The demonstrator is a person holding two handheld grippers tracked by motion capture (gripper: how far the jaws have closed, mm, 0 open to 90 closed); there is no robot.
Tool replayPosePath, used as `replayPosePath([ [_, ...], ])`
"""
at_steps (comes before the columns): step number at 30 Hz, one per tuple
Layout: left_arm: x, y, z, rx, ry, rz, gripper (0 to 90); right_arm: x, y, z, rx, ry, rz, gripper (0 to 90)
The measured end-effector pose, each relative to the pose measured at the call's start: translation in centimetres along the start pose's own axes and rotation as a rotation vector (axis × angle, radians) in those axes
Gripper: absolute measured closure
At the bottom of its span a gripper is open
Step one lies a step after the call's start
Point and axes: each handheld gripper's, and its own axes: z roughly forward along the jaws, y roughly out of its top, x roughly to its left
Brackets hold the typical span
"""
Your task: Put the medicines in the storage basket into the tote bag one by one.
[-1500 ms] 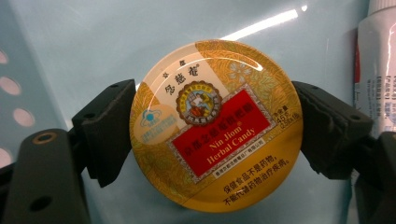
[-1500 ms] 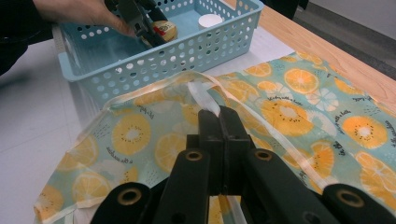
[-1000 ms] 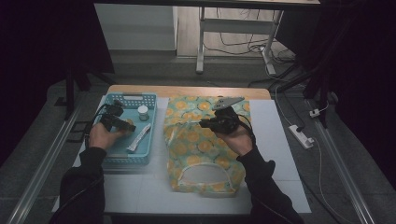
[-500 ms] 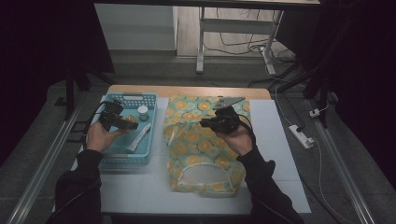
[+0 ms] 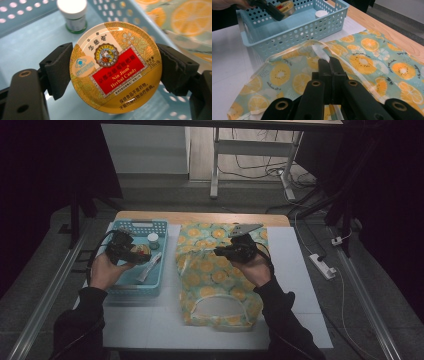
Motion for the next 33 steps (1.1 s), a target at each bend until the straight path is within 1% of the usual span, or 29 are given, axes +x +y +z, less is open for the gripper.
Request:
replayPosePath([
  [4,-1.2,0.1,-0.6,-0.012,-0.02,0.029,20.3,0.0,0.0,0.0,0.002,-0.001,0.001,90.0],
  [9,-2.5,0.2,-1.0,-0.025,-0.054,0.048,20.3,-0.1,-0.1,0.0,0.001,-0.003,0.002,90.0],
  [10,-3.1,0.2,-1.1,-0.028,-0.061,0.059,20.3,-0.1,-0.1,0.0,0.001,-0.003,0.002,90.0],
  [12,-3.6,0.3,-1.2,-0.027,-0.07,0.07,20.3,-0.1,-0.1,0.0,0.003,-0.003,0.002,90.0],
  [13,-3.6,0.3,-1.2,-0.027,-0.07,0.07,20.3,-0.1,-0.1,0.1,0.003,-0.003,0.004,90.0],
  [14,-4.1,0.2,-1.2,-0.028,-0.077,0.079,20.4,-0.1,-0.1,0.1,0.003,-0.003,0.004,90.0],
  [16,-4.5,0.2,-1.3,-0.029,-0.085,0.087,20.4,-0.1,-0.1,0.1,0.003,-0.003,0.003,90.0],
  [18,-4.7,0.2,-1.3,-0.03,-0.09,0.092,20.3,-0.1,-0.1,0.2,0.003,-0.004,0.003,90.0],
  [19,-5.2,0.2,-1.3,-0.03,-0.096,0.105,20.4,-0.1,-0.1,0.2,0.003,-0.004,0.003,90.0],
  [23,-6.3,0.1,-1.5,-0.038,-0.119,0.127,20.3,-0.1,-0.1,0.2,0.004,-0.003,0.004,90.0],
  [24,-6.3,0.1,-1.5,-0.038,-0.119,0.127,20.3,-0.1,-0.2,0.2,0.004,-0.005,0.004,90.0],
  [25,-6.8,0.2,-1.6,-0.045,-0.134,0.132,20.3,-0.2,-0.2,0.3,0.004,-0.003,0.005,90.0],
  [30,-8.2,0.2,-1.6,-0.044,-0.155,0.161,20.3,-0.2,-0.2,0.4,0.007,-0.003,0.005,90.0],
  [31,-8.2,0.2,-1.6,-0.044,-0.155,0.161,20.3,-0.3,-0.3,0.4,0.008,-0.004,0.004,90.0],
  [33,-8.7,0.2,-1.6,-0.044,-0.167,0.17,20.3,-0.3,-0.3,0.4,0.007,-0.004,0.008,90.0],
])
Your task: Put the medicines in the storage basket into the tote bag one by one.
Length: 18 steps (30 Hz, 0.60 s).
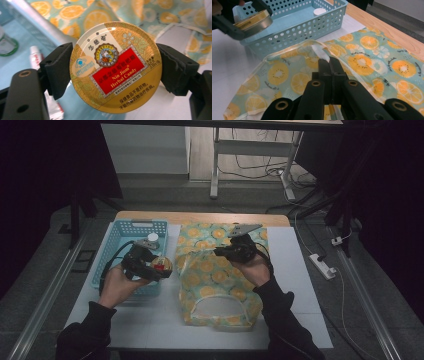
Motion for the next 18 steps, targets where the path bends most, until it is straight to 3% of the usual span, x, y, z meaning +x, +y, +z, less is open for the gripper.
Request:
replayPosePath([
  [18,-4.6,2.0,2.4,0.004,-0.089,0.106,20.3,-0.2,-0.2,0.3,0.004,-0.005,0.001,90.0],
])
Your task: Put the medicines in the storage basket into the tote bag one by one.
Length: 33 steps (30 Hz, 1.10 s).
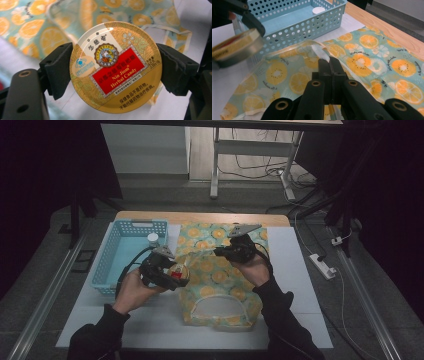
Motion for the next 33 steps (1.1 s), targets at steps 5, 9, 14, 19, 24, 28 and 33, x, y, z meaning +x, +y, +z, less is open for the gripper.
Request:
replayPosePath([
  [5,-0.8,1.0,1.3,0.002,-0.022,0.024,20.3,-0.1,0.0,0.1,0.001,-0.002,0.002,90.0],
  [9,-1.4,1.9,2.6,0.011,-0.037,0.048,20.3,0.0,0.0,0.1,0.001,-0.004,0.0,90.0],
  [14,-1.5,2.5,3.8,0.02,-0.038,0.053,20.3,0.0,0.0,0.2,-0.002,-0.006,-0.003,90.0],
  [19,-1.6,3.3,5.2,0.035,-0.037,0.067,20.3,0.1,0.0,0.2,-0.006,-0.011,-0.002,90.0],
  [24,-1.5,4.1,6.9,0.05,-0.029,0.075,20.3,0.1,0.1,0.2,-0.009,-0.014,-0.002,90.0],
  [28,-1.2,4.3,7.9,0.056,-0.025,0.074,20.3,0.2,0.1,0.2,-0.012,-0.016,-0.01,90.0],
  [33,-0.8,4.6,9.1,0.061,-0.02,0.075,20.3,0.3,0.1,0.2,-0.012,-0.02,-0.011,90.0],
])
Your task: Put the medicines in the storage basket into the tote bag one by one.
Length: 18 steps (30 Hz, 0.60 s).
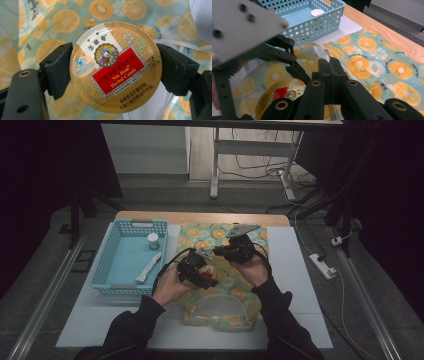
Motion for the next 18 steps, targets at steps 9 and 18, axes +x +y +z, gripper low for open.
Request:
replayPosePath([
  [9,1.1,0.4,1.5,-0.017,0.016,-0.022,20.3,-0.1,-0.1,0.2,0.003,-0.001,0.002,90.0],
  [18,2.4,0.5,2.9,0.004,0.053,-0.042,20.3,0.0,-0.5,1.0,0.021,-0.013,-0.004,90.0],
])
